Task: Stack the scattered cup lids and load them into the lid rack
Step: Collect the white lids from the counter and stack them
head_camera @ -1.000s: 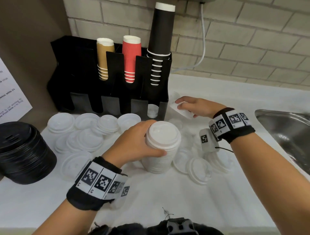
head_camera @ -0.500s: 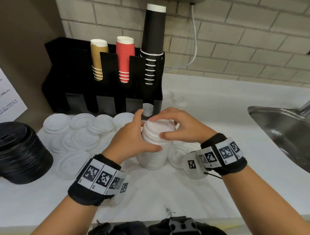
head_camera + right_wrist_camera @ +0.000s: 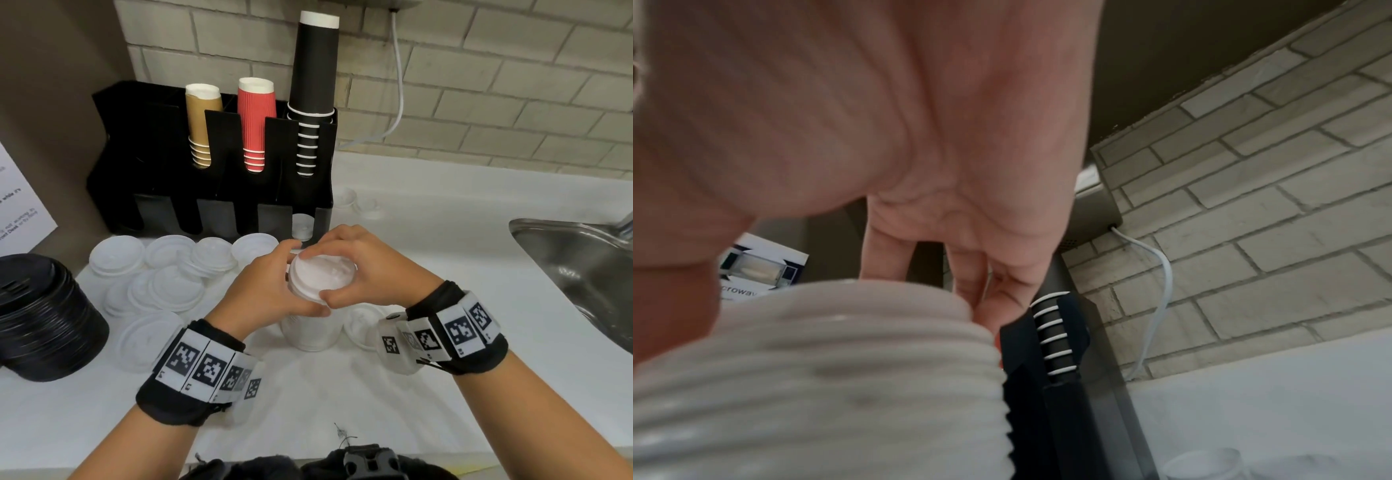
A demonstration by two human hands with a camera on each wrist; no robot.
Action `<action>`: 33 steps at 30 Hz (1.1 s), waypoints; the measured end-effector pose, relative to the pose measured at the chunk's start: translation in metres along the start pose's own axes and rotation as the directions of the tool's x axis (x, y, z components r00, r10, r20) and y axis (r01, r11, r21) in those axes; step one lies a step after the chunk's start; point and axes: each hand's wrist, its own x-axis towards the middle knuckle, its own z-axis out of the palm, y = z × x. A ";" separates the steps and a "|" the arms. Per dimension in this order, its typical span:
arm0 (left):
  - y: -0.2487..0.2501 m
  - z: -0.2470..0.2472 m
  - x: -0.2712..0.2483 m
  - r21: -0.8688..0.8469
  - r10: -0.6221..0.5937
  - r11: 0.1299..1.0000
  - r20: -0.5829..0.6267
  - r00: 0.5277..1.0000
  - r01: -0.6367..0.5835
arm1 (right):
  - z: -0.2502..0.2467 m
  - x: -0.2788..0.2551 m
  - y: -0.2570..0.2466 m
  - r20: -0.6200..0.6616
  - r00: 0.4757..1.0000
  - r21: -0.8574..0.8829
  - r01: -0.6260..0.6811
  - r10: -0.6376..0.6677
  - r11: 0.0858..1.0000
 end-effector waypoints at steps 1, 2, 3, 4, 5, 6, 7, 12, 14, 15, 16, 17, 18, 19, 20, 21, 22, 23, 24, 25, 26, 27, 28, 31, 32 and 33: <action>0.000 0.000 0.000 -0.010 0.003 1.000 0.001 1.000 -0.003 | 0.001 0.000 0.000 -0.001 1.000 0.001 -0.003 0.003 1.000; 0.000 -0.001 0.000 -0.019 0.006 1.000 0.006 1.000 -0.006 | 0.001 0.000 0.000 -0.001 1.000 -0.004 -0.004 0.004 1.000; 0.001 -0.002 0.000 -0.034 0.011 0.999 0.014 1.000 -0.011 | 0.002 0.000 0.000 0.000 1.000 -0.012 -0.006 0.006 1.000; 0.001 -0.002 0.000 -0.054 0.016 0.998 0.021 1.000 -0.015 | 0.002 0.000 0.000 0.000 1.000 -0.022 -0.008 0.008 1.000; 0.002 -0.002 -0.001 -0.072 0.023 0.997 0.026 0.999 -0.021 | 0.003 0.000 -0.001 -0.001 1.000 -0.029 -0.010 0.010 1.000; 0.003 -0.003 -0.001 -0.080 0.031 0.996 0.029 0.999 -0.029 | 0.002 -0.001 -0.002 0.000 1.000 -0.034 -0.010 0.010 0.999; 0.004 -0.003 -0.001 -0.077 0.038 0.996 0.032 0.999 -0.036 | 0.001 -0.002 -0.002 0.008 1.000 -0.034 -0.006 0.006 0.999; 0.007 -0.009 0.006 0.032 0.019 0.999 0.056 0.998 -0.021 | -0.031 0.009 0.019 0.020 0.998 0.233 -0.067 0.064 0.970; 0.010 -0.012 0.009 0.099 0.002 0.995 0.079 0.997 -0.010 | -0.051 0.022 0.042 -0.049 0.972 0.421 -0.188 0.229 0.887; 0.012 -0.014 0.011 0.129 -0.004 0.992 0.095 0.995 -0.008 | -0.060 0.030 0.055 -0.075 0.939 0.501 -0.254 0.334 0.827; 0.013 -0.016 0.013 0.154 -0.011 0.988 0.112 0.994 -0.007 | -0.067 0.039 0.069 -0.089 0.892 0.552 -0.325 0.442 0.768; 0.015 -0.017 0.014 0.175 -0.017 0.985 0.129 0.992 -0.006 | -0.073 0.048 0.083 -0.091 0.839 0.566 -0.399 0.536 0.721; 0.016 -0.018 0.016 0.189 -0.022 0.982 0.144 0.989 -0.006 | -0.078 0.057 0.097 -0.080 0.788 0.539 -0.480 0.610 0.692; 0.016 -0.019 0.017 0.194 -0.025 0.981 0.157 0.987 -0.007 | -0.080 0.066 0.110 -0.050 0.746 0.484 -0.563 0.664 0.670; 0.017 -0.020 0.018 0.190 -0.023 0.982 0.171 0.985 -0.010 | -0.081 0.073 0.123 -0.015 0.720 0.388 -0.635 0.693 0.668; 0.017 -0.020 0.019 0.181 -0.018 0.983 0.184 0.983 -0.016 | -0.080 0.082 0.133 0.017 0.714 0.249 -0.681 0.700 0.688; 0.017 -0.021 0.020 0.173 -0.011 0.985 0.196 0.981 -0.024 | -0.076 0.090 0.141 0.040 0.713 0.104 -0.699 0.700 0.707; 0.017 -0.021 0.021 0.170 -0.005 0.985 0.206 0.979 -0.031 | -0.072 0.098 0.146 0.056 0.721 -0.054 -0.689 0.691 0.723; 0.016 -0.021 0.021 0.172 0.000 0.984 0.214 0.977 -0.038 | -0.068 0.106 0.148 0.073 0.721 -0.184 -0.670 0.689 0.720; 0.015 -0.021 0.022 0.175 0.005 0.984 0.221 0.975 -0.044 | -0.063 0.114 0.151 0.080 0.709 -0.277 -0.660 0.701 0.699; 0.015 -0.022 0.022 0.177 0.008 0.983 0.226 0.974 -0.049 | -0.059 0.121 0.156 0.078 0.699 -0.356 -0.647 0.711 0.674; 0.014 -0.022 0.023 0.178 0.012 0.983 0.229 0.973 -0.054 | -0.055 0.127 0.160 0.067 0.689 -0.411 -0.640 0.722 0.649; 0.013 -0.022 0.023 0.179 0.016 0.982 0.231 0.973 -0.059 | -0.053 0.131 0.165 0.052 0.679 -0.449 -0.639 0.733 0.624; 0.011 -0.023 0.024 0.182 0.020 0.981 0.231 0.973 -0.064 | -0.047 0.134 0.186 0.040 0.662 -0.477 -0.645 0.748 0.596; 0.011 -0.023 0.024 0.183 0.020 0.981 0.233 0.972 -0.064 | -0.046 0.134 0.191 0.029 0.653 -0.465 -0.661 0.757 0.589; 0.011 -0.023 0.024 0.184 0.021 0.981 0.235 0.972 -0.065 | -0.046 0.135 0.195 0.014 0.638 -0.449 -0.684 0.770 0.575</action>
